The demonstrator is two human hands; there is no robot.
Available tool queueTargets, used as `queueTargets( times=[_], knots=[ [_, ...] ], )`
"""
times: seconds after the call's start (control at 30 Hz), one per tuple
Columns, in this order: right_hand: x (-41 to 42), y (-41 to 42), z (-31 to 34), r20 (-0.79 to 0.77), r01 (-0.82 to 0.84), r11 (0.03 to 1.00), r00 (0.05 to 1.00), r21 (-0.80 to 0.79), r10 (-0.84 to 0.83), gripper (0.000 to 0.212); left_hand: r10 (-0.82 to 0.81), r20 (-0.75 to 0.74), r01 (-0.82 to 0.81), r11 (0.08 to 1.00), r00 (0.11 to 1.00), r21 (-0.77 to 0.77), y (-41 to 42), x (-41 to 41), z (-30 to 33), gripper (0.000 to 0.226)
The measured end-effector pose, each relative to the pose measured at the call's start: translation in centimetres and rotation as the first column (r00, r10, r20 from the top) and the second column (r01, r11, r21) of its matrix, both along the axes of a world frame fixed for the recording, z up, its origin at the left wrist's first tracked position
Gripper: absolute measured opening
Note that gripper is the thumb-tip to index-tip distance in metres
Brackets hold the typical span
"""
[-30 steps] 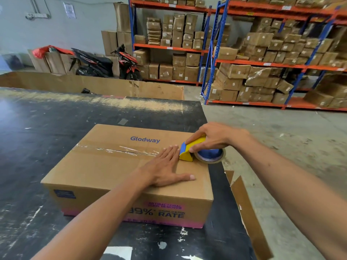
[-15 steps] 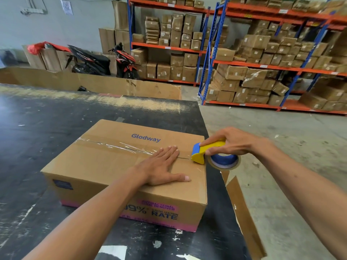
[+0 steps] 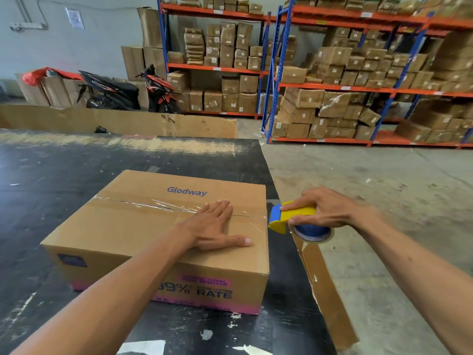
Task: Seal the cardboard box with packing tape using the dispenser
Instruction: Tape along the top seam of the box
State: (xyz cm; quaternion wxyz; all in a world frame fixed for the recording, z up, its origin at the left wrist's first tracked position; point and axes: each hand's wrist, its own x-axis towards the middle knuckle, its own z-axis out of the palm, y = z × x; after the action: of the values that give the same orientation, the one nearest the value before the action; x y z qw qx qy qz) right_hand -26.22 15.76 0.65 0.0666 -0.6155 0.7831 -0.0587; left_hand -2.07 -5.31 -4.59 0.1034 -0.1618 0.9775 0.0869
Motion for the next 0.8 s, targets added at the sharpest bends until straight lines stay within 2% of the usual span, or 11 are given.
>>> queueTargets(
  times=[0.07,0.17,0.33,0.43,0.5,0.57,0.67,0.73,0.8],
  knots=[
    [0.3,-0.4,-0.1,-0.034,-0.017,1.000,0.999,0.002,0.017,0.043,0.051,-0.011,-0.051,0.999,0.999,-0.017,1.7,-1.4,0.5,0.129],
    [0.7,-1.1,0.7,-0.141,-0.049,0.999,0.989,0.022,0.052,0.045,-0.017,-0.040,0.016,0.999,0.999,-0.036,4.6,-3.6,0.0,0.128],
    [2.2,-1.5,0.9,-0.342,-0.078,0.994,0.934,0.082,0.101,0.060,-0.029,-0.056,0.025,0.996,0.998,-0.083,5.2,-5.1,-1.9,0.110],
    [3.5,-1.6,0.0,-0.443,-0.082,0.984,0.885,0.157,0.144,0.054,0.016,-0.040,-0.017,0.999,0.999,-0.030,5.2,-5.6,-1.0,0.097],
    [4.0,-1.3,-0.7,-0.443,-0.043,0.985,0.889,0.167,0.114,0.052,0.095,-0.130,-0.089,0.995,0.987,0.055,5.6,-6.3,-0.8,0.080],
    [3.9,-0.7,-0.6,-0.433,0.047,0.995,0.901,0.093,-0.002,0.051,0.241,-0.248,-0.223,0.970,0.939,0.097,6.0,-7.2,-1.2,0.069],
    [3.0,1.0,0.1,-0.394,0.192,0.981,0.900,-0.020,-0.184,0.050,0.424,-0.244,-0.422,0.904,0.872,0.064,6.7,-8.5,-1.7,0.079],
    [2.4,2.1,0.1,-0.292,0.271,0.957,0.912,-0.101,-0.289,0.052,0.464,-0.204,-0.454,0.886,0.862,0.093,6.6,-9.0,-2.1,0.085],
    [2.3,3.1,-0.2,-0.099,0.355,0.910,0.919,-0.213,-0.382,0.052,0.441,-0.212,-0.433,0.897,0.872,0.086,6.1,-9.1,-2.3,0.087]
  ],
)
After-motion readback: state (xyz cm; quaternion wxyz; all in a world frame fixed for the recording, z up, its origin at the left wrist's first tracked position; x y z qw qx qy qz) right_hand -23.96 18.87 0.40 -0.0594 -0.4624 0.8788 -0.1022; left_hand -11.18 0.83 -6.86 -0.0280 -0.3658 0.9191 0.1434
